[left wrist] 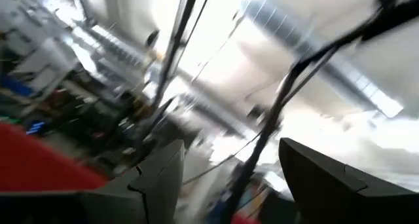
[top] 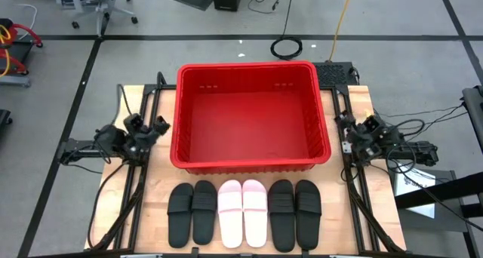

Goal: Pick and place slides into bin
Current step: Put the black slipper into the red container

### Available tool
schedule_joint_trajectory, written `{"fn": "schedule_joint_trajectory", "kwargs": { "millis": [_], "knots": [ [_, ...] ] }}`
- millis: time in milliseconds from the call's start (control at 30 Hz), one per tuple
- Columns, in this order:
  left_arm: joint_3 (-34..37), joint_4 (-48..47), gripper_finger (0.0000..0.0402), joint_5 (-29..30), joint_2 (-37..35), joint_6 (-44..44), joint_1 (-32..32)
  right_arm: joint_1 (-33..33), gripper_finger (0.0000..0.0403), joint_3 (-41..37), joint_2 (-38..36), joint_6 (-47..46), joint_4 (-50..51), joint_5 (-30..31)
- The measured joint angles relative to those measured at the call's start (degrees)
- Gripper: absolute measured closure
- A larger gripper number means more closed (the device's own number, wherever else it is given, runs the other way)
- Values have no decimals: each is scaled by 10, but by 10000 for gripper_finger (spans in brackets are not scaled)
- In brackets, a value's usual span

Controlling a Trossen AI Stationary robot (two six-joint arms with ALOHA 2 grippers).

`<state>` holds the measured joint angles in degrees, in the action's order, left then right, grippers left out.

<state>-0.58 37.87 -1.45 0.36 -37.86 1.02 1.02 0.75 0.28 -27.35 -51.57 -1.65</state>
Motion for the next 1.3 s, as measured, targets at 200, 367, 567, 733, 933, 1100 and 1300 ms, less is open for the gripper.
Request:
{"fn": "schedule_joint_trajectory", "kwargs": {
  "millis": [200,367,567,733,933,1100,1300],
  "knots": [
    [0,106,147,0,0,-20,0,0,179,0,0,-39,-53,47],
    [0,142,146,1,0,-49,0,0,179,0,0,-47,-56,62],
    [0,132,147,63,0,-77,0,0,179,0,0,-80,-63,131],
    [0,123,147,119,4,-94,0,0,179,4,0,-84,-106,136],
    [0,128,147,180,28,-87,0,0,179,55,11,-46,-102,113],
    [-27,132,146,180,78,-114,0,0,179,122,66,-14,-104,86],
    [-158,133,146,139,174,-27,0,0,179,237,172,22,-108,45]
  ]
}}
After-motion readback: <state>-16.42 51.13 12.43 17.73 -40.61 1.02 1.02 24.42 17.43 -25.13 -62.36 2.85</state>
